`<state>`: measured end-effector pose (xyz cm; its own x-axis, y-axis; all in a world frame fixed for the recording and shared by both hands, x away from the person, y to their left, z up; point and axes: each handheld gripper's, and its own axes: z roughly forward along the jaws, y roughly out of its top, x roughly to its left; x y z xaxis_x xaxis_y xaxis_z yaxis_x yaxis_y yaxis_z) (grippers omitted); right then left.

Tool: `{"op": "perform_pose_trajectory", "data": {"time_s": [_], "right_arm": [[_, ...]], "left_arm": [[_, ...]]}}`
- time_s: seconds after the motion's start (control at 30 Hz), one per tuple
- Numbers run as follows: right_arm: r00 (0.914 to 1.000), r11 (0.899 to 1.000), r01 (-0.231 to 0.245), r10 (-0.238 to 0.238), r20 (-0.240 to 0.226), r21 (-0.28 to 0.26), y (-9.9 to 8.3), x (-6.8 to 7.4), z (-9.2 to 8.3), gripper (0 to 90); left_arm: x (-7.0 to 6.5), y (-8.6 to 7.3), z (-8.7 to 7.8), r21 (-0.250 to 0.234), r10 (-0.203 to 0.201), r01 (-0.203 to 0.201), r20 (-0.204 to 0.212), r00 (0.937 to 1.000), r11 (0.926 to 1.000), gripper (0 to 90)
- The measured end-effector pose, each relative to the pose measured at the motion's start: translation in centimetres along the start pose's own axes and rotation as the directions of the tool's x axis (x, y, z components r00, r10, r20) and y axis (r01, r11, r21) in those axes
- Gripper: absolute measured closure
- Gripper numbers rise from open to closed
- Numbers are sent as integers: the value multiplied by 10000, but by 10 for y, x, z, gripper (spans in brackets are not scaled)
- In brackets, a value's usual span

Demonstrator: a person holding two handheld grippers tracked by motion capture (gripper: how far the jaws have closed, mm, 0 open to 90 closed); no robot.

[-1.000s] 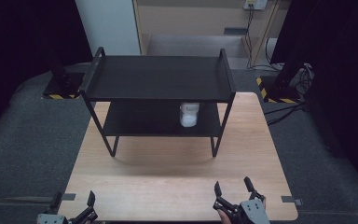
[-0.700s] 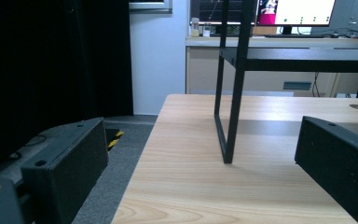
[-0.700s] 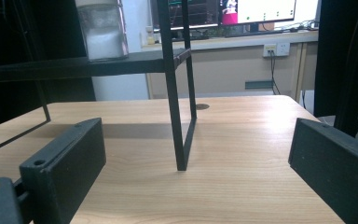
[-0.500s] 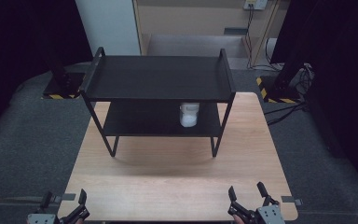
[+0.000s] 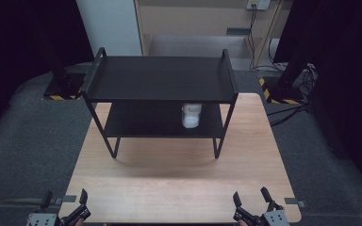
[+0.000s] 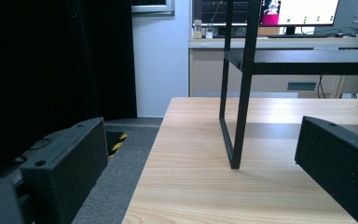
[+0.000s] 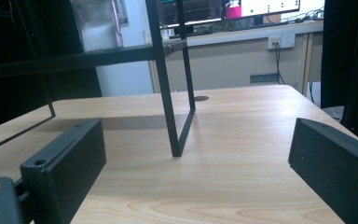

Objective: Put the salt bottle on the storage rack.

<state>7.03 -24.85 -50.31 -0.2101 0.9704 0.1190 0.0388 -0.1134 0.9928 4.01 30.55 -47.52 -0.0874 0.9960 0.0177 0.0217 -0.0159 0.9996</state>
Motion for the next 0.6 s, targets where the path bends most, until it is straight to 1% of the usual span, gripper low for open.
{"op": "perform_pose_trajectory", "data": {"time_s": [0.27, 0.6], "right_arm": [[9997, 9999, 4, 0, -241, 136, -1, -4, 2, 45], [9995, 9997, -115, 121, -287, 197, -4, -5, 5, 46]], "left_arm": [[-1, -1, 3, 102, 14, -12, -122, 9999, 9999, 15], [-4, 0, 3, 141, 49, -48, -67, 10000, 9999, 15]]}}
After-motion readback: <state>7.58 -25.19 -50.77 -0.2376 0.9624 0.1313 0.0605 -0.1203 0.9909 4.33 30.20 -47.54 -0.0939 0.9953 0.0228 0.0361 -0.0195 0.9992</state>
